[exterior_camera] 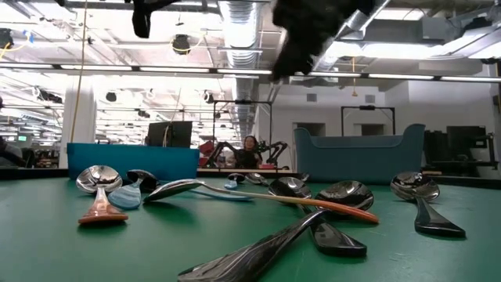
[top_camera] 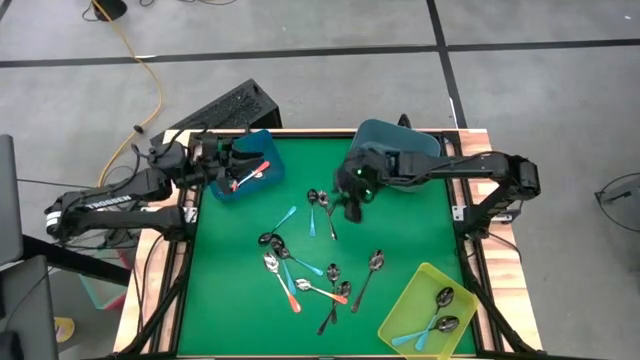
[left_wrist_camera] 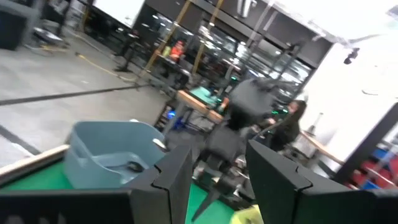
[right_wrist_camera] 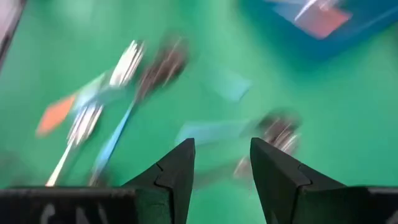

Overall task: Sort silverware by color (type)
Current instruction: Put the black spoon into the blue bin

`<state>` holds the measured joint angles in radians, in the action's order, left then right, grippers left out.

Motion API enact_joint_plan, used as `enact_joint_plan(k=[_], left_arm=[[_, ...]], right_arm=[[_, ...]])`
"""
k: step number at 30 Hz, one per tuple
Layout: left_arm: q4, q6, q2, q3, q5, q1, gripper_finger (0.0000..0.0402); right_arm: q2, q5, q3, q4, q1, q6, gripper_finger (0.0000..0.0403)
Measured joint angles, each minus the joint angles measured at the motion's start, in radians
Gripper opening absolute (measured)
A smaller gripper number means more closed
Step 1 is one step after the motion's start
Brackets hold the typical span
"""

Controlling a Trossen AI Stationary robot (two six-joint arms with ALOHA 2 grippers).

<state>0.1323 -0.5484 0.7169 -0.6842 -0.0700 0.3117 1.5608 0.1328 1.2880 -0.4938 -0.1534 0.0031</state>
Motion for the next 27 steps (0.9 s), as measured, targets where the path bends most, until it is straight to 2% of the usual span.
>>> enact_joint_plan(k=[3, 6, 9, 19, 27], left_arm=[[-0.001, 0.010, -0.009, 0.000, -0.002, -0.047, 0.0135], [-0.002, 0.035, -0.012, 0.000, -0.003, -0.076, 0.0135], [-0.002, 0.065, -0.012, 0.000, 0.005, -0.085, 0.0135], [-0.019, 0.073, -0.012, 0.001, 0.002, -0.086, 0.0135], [-0.043, 0.074, -0.011, 0.001, 0.003, -0.086, 0.0135]], right_arm=[[0.007, 0.111, 0.000, -0.177, 0.023, -0.087, 0.0168], [0.010, 0.147, -0.002, -0.349, 0.064, -0.150, 0.0168], [0.010, 0.176, -0.001, -0.403, 0.130, -0.211, 0.0168], [0.092, 0.160, -0.002, -0.365, 0.395, -0.297, 0.0168], [0.198, 0.150, -0.001, -0.329, 0.427, -0.288, 0.0168]])
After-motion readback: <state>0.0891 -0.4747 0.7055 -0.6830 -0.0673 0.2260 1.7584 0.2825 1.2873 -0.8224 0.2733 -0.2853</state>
